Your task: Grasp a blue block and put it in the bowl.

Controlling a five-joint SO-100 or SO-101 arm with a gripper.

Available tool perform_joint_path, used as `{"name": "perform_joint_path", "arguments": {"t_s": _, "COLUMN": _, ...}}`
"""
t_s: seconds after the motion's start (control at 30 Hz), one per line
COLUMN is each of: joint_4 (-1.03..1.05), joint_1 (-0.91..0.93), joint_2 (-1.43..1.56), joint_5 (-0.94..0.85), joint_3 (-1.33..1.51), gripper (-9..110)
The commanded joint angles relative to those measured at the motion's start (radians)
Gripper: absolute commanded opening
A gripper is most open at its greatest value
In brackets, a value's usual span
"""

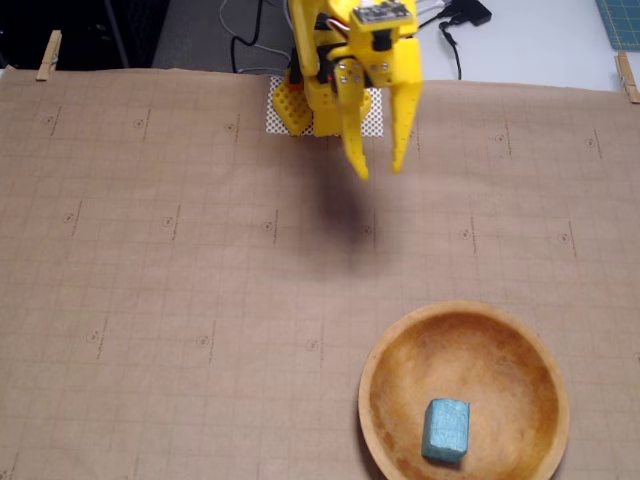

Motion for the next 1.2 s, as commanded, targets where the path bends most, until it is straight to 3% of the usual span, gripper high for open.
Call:
{"name": "perform_joint_path", "arguments": {"t_s": 0.0, "joint_4": 0.002, "joint_1": 0.054, "joint_2": 0.107, "joint_5": -0.028, "joint_3": 0.049, "gripper": -2}}
{"name": "perform_joint_path", "arguments": {"t_s": 0.77, "joint_4": 0.003, "joint_1": 0.104, "joint_2": 0.604, "joint_5": -0.034, "joint_3": 0.66, "gripper": -3}}
{"name": "perform_joint_path", "arguments": {"t_s": 1.17, "joint_4": 0.094, "joint_1": 0.104, "joint_2": 0.566, "joint_5": -0.034, "joint_3": 0.765, "gripper": -3}}
